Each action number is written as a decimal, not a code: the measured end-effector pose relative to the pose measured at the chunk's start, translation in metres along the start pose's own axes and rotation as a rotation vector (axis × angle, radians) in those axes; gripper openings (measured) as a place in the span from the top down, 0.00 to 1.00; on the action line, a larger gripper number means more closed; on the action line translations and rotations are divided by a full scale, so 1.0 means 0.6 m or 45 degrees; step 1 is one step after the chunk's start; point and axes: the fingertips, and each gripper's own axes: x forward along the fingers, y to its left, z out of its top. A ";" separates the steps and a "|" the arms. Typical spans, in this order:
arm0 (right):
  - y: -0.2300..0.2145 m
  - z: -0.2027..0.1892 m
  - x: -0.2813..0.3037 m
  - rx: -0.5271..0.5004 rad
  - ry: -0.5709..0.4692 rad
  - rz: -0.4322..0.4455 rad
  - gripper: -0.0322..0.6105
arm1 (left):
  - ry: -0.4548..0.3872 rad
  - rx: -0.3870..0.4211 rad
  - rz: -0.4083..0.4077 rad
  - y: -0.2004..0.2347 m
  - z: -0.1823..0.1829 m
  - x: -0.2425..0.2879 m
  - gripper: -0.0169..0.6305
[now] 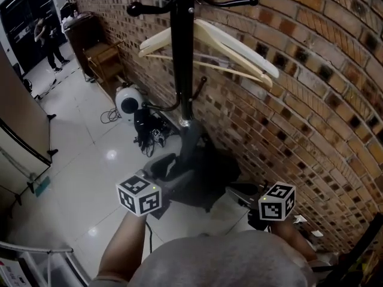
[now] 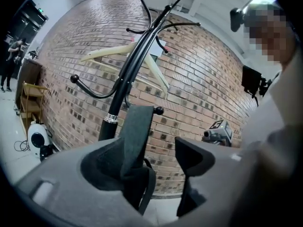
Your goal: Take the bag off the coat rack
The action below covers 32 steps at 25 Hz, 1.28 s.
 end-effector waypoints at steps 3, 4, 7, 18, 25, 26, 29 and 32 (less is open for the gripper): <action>-0.020 0.001 -0.004 0.029 -0.002 -0.026 0.95 | 0.087 0.065 -0.050 0.027 -0.003 0.035 0.39; -0.026 0.001 -0.005 0.036 -0.004 -0.033 0.95 | 0.123 0.092 -0.075 0.032 -0.006 0.045 0.38; -0.046 -0.001 -0.007 0.066 -0.010 -0.053 0.95 | 0.182 0.153 -0.088 0.053 -0.013 0.070 0.37; -0.073 -0.008 -0.007 0.109 -0.015 -0.068 0.95 | 0.095 0.029 -0.219 0.063 -0.022 0.102 0.59; -0.072 -0.006 -0.010 0.106 -0.039 -0.052 0.95 | 0.051 -0.032 -0.289 0.033 -0.006 0.091 0.94; -0.071 -0.007 -0.010 0.109 -0.040 -0.049 0.95 | 0.040 -0.046 -0.301 0.027 -0.001 0.090 0.94; -0.066 -0.014 -0.013 0.118 -0.041 -0.043 0.95 | -0.009 -0.073 -0.332 0.004 0.026 0.081 0.94; -0.069 -0.014 -0.024 0.121 -0.054 -0.053 0.95 | -0.074 -0.071 -0.347 -0.024 0.069 0.079 0.94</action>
